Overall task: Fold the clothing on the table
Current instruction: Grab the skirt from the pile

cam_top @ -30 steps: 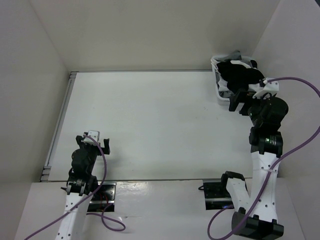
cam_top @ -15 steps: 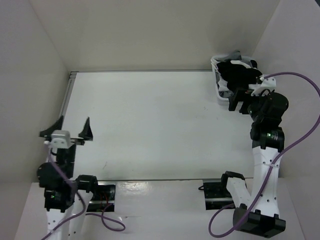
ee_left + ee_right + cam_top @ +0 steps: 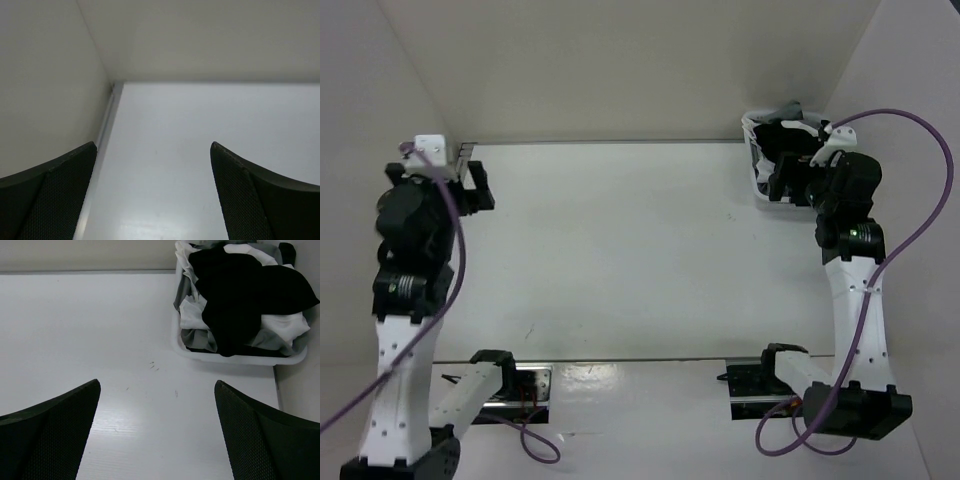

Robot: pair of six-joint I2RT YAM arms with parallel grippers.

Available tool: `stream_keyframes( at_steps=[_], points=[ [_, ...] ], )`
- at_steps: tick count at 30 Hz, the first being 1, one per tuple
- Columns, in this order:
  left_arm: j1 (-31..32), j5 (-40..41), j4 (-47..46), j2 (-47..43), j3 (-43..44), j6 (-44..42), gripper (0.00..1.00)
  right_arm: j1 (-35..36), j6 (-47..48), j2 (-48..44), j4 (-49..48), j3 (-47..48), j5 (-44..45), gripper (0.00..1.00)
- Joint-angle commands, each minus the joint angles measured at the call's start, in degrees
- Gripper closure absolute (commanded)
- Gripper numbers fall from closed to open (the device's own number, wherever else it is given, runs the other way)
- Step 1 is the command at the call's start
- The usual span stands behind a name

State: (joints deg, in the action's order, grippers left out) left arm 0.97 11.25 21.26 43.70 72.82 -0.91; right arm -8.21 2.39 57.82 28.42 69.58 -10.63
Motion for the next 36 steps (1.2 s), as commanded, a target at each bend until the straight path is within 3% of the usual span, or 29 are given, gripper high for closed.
stream_keyframes(
  at_steps=[1,3,6,10,12,17,22,27,36],
  points=[
    [-0.71,1.67,11.43,8.82,-1.71,5.81,0.0,0.39,0.24,4.64,-0.22,5.73,4.03,0.02],
    [-0.71,-6.26,13.71,14.79,-1.1,4.78,0.0,0.39,1.11,7.99,2.06,8.81,5.26,0.02],
    [-2.2,-11.84,13.72,19.21,-1.1,3.11,0.0,0.39,2.61,14.41,2.69,10.75,8.6,0.02],
    [-3.08,-13.53,7.06,16.25,-7.59,1.43,0.0,-2.59,2.62,22.57,0.32,11.37,8.62,0.17],
    [-3.08,-15.02,7.04,14.58,-8.3,0.74,0.0,-4.0,2.62,26.27,0.84,14.17,6.6,0.18],
    [-3.08,-12.74,5.46,9.57,-11.38,0.73,0.0,-7.09,0.78,38.65,2.25,23.39,2.99,0.19],
    [-3.08,-12.13,4.76,7.8,-13.05,1.25,0.0,-7.09,-0.37,45.0,3.39,30.77,2.99,0.2],
    [-3.08,-12.12,5.9,11.22,-12.44,1.26,0.0,-7.09,-0.9,48.25,2.86,32.98,2.99,0.26],
    [-3.08,-12.74,5.9,11.23,-12.44,1.26,0.0,-7.09,-0.9,53.79,1.02,34.31,4.48,0.28]
  ],
)
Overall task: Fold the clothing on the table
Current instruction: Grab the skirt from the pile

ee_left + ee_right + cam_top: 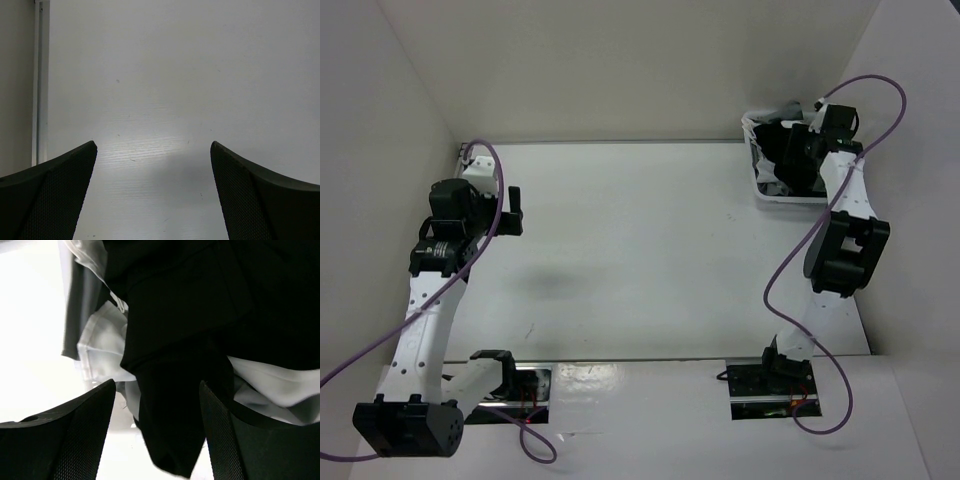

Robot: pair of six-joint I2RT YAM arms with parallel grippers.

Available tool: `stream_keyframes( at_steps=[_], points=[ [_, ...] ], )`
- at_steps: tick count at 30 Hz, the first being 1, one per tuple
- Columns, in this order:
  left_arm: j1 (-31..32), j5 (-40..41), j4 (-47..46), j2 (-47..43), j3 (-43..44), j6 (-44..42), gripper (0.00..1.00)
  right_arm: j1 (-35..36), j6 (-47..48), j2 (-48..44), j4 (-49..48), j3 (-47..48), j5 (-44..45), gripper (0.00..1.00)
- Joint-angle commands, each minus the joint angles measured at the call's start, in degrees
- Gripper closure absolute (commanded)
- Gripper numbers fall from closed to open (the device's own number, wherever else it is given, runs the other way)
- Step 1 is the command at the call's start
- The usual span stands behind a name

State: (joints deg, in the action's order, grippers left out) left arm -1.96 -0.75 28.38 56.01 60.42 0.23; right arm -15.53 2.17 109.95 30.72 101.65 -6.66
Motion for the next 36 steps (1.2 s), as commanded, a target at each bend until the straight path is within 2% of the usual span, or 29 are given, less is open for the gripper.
stream_keyframes(
  at_steps=[1,18,25,28,32,35,36],
  points=[
    [-0.15,-0.74,-1.22,-1.08,-0.04,0.12,0.0,0.24,-0.68,2.37,-1.97,2.24,0.5,0.28],
    [-0.15,-0.74,-1.22,0.68,-0.57,-0.41,0.0,1.29,-1.74,9.57,-5.76,8.31,0.42,0.31],
    [-0.15,-0.22,-1.22,2.34,-0.57,-0.41,0.0,2.35,-2.88,15.63,-5.07,15.24,-0.73,0.32],
    [-0.15,-0.21,-1.22,2.96,-0.57,-0.41,0.0,2.87,-2.88,19.33,-3.39,19.28,-0.02,0.37],
    [-0.15,-0.21,-1.22,4.11,-0.57,-0.41,0.0,3.4,-2.88,20.39,-3.39,20.35,-0.73,0.49],
    [-0.15,0.31,-1.22,4.63,-0.57,-0.41,0.0,3.4,-2.88,20.39,-2.33,21.58,-0.73,0.76],
    [-0.15,0.31,-1.22,4.64,-0.57,-0.41,0.0,3.4,-3.4,19.09,-1.64,22.1,-0.73,0.92]
  ],
)
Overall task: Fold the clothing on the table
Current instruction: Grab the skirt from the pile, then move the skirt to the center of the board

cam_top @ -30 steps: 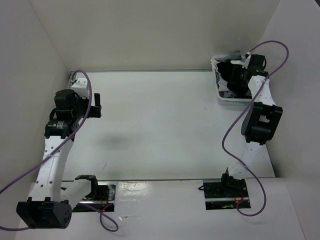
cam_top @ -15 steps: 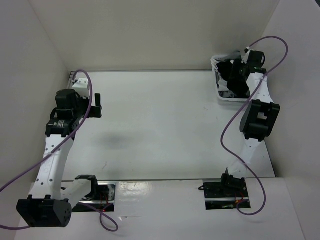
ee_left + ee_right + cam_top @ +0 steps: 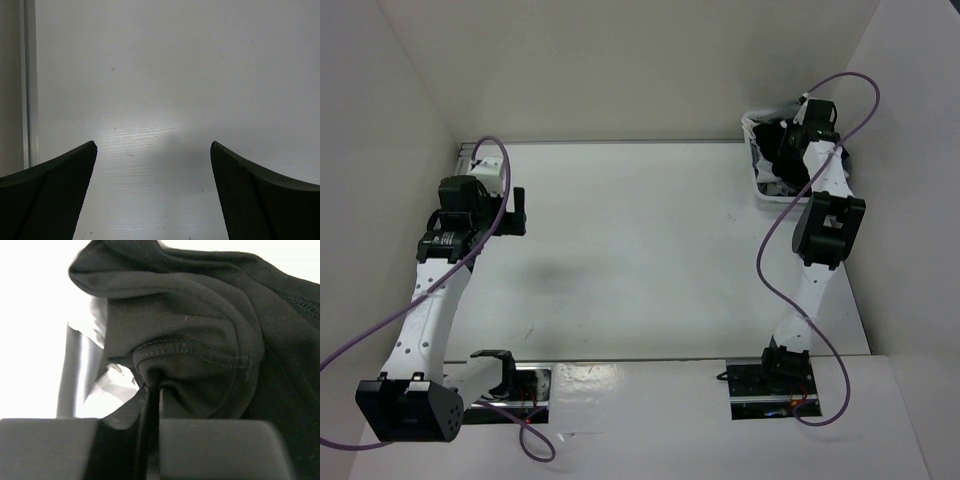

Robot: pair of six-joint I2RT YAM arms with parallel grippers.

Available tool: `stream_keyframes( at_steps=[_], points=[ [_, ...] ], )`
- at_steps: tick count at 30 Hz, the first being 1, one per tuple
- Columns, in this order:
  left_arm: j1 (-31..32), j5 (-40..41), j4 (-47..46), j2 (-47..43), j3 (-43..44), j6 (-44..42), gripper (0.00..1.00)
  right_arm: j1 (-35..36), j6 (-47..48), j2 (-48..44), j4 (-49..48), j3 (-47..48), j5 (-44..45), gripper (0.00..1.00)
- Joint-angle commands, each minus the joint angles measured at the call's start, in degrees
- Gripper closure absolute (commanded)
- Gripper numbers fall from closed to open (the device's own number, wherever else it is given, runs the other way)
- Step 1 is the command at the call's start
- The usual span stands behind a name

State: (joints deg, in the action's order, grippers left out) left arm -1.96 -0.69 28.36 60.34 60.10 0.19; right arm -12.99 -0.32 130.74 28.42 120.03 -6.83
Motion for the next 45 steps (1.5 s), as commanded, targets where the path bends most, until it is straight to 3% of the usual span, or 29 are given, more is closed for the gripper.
stream_keyframes(
  at_steps=[1,5,10,15,20,23,24,27,28,30,31,33,36,37,38,39,41,42,45],
  points=[
    [-0.15,0.25,-1.2,0.31,-0.24,-0.36,0.0,0.87,-0.91,-2.58,0.67,3.72,-0.55,0.99],
    [-0.15,0.25,-1.2,-0.22,-0.24,-0.88,0.0,2.01,-0.91,-10.04,0.67,-0.83,0.58,1.0],
    [-0.15,0.25,-1.2,-0.83,-0.24,-0.89,0.0,4.55,0.14,-27.07,-3.19,-8.48,2.86,1.0],
    [-0.15,-0.28,-1.2,-1.36,-0.24,-0.89,0.0,8.15,3.48,-33.87,1.35,-7.54,6.3,1.0],
    [-0.15,-0.28,-1.2,-2.41,-0.24,-0.89,0.0,11.49,5.41,-40.19,7.25,-7.78,-2.72,0.98],
    [-0.15,-1.41,-1.2,-2.42,-0.24,-0.89,0.0,12.82,7.08,-44.67,8.31,-11.3,-9.14,0.81],
    [-0.15,-1.42,-1.2,-2.42,-0.24,-0.89,0.0,12.82,7.08,-45.65,7.79,-12.18,-11.25,0.8],
    [-0.15,-1.42,-1.2,-2.42,-0.24,-0.89,0.0,13.6,9.54,-48.55,9.36,-14.9,-21.79,0.8],
    [-0.15,-1.42,-1.2,-2.42,-0.24,-0.89,0.0,14.57,12.68,-49.08,11.98,-15.43,-24.43,0.84],
    [-0.15,-1.95,-1.2,-2.42,-0.24,-0.89,0.0,22.36,16.47,-51.28,14.37,-19.54,-26.48,0.86],
    [-0.15,-1.95,-1.2,-2.42,-0.24,-0.89,0.0,31.19,19.45,-52.24,15.25,-21.57,-24.65,0.88],
    [-0.15,-1.95,-1.2,-2.42,-0.24,-0.89,0.0,39.5,19.48,-56.0,12.81,-29.36,-18.43,0.89],
    [-0.15,-2.47,-1.2,-2.42,-0.24,-0.89,0.0,42.35,20.62,-57.52,11.74,-33.19,-21.2,0.92],
    [-0.15,-2.48,-1.2,-2.42,-0.24,-0.89,0.0,42.35,21.4,-57.0,11.74,-33.19,-21.21,0.85],
    [-0.15,-3.17,-1.2,-2.42,-0.24,-1.5,0.0,42.35,21.93,-57.0,12.7,-33.19,-21.21,0.58],
    [-0.15,-3.7,-1.2,-2.42,-0.24,-1.5,0.0,42.35,21.94,-57.0,11.92,-34.15,-17.55,0.2],
    [-0.15,-4.49,-1.2,-2.42,-0.77,-1.5,0.0,42.35,19.23,-57.0,7.82,-36.69,-12.01,0.12],
    [-0.15,-4.5,-1.2,-2.42,-0.77,-1.5,0.0,42.35,18.52,-57.0,5.87,-38.01,-5.28,0.02],
    [-0.15,-4.5,-1.2,-3.03,-3.05,-0.36,0.0,41.83,16.58,-57.0,-0.55,-43.29,1.71,0.02]
  ],
)
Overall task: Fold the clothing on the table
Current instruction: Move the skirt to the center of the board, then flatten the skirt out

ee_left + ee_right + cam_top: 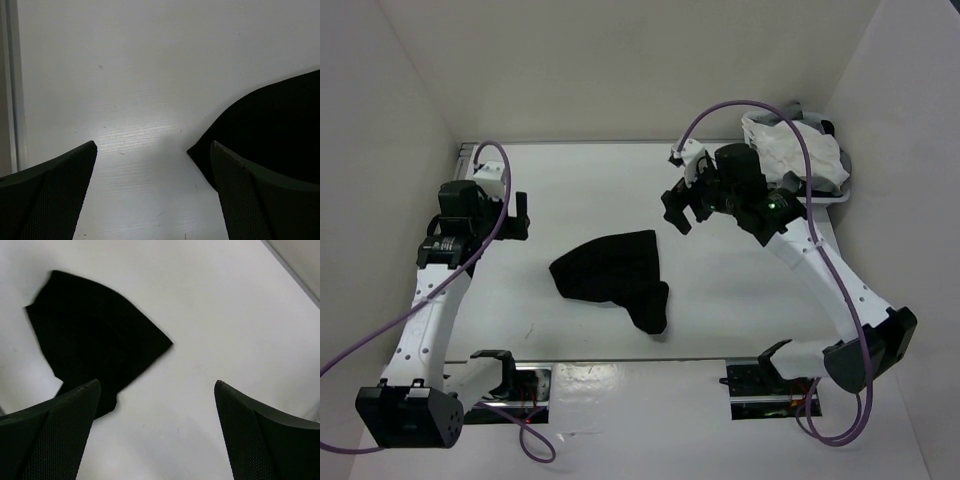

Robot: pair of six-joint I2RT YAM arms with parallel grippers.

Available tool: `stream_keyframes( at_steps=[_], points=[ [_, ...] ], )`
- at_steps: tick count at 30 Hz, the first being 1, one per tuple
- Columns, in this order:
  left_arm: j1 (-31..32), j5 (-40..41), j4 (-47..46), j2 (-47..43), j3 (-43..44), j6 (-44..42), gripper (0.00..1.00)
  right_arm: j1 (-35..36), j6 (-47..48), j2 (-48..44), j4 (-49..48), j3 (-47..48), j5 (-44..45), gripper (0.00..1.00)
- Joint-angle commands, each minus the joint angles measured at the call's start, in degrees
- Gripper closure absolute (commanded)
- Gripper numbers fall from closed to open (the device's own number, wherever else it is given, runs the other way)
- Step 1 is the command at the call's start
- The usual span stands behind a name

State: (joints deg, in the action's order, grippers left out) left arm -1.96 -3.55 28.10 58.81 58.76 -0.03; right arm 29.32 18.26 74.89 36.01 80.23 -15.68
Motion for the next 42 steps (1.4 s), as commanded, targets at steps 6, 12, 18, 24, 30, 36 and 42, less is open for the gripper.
stream_keyframes(
  at_steps=[6,12,18,24,30,36,42],
  points=[
    [-0.15,-12.15,0.02,-4.66,-2.95,-5.93,0.0,-5.06,-2.53,2.1,-5.87,-4.2,10.23,0.02],
    [0.37,-23.94,1.87,-3.87,-1.9,-9.98,0.0,-5.06,-3.58,-0.27,-5.34,-7.71,10.23,0.02],
    [15.3,-20.18,3.18,5.34,1.43,-12.97,0.0,-6.2,-4.63,-8.44,-4.72,-13.77,11.38,0.02],
    [31.82,-13.27,9.08,24.3,7.06,-16.66,0.0,-12.53,-5.77,-16.61,-5.42,-19.92,8.57,0.02],
    [44.31,-7.79,6.54,32.68,7.07,-18.51,0.0,-18.42,-5.78,-22.24,-6.04,-21.77,6.01,0.02],
    [47.84,-7.08,3.82,32.69,7.07,-19.65,0.0,-18.95,-5.78,-22.86,-6.04,-21.78,5.49,0.02],
    [47.84,-7.25,3.28,32.69,9.08,-19.65,0.0,-18.95,-5.78,-20.41,-6.04,-21.78,5.49,0.02]
  ],
)
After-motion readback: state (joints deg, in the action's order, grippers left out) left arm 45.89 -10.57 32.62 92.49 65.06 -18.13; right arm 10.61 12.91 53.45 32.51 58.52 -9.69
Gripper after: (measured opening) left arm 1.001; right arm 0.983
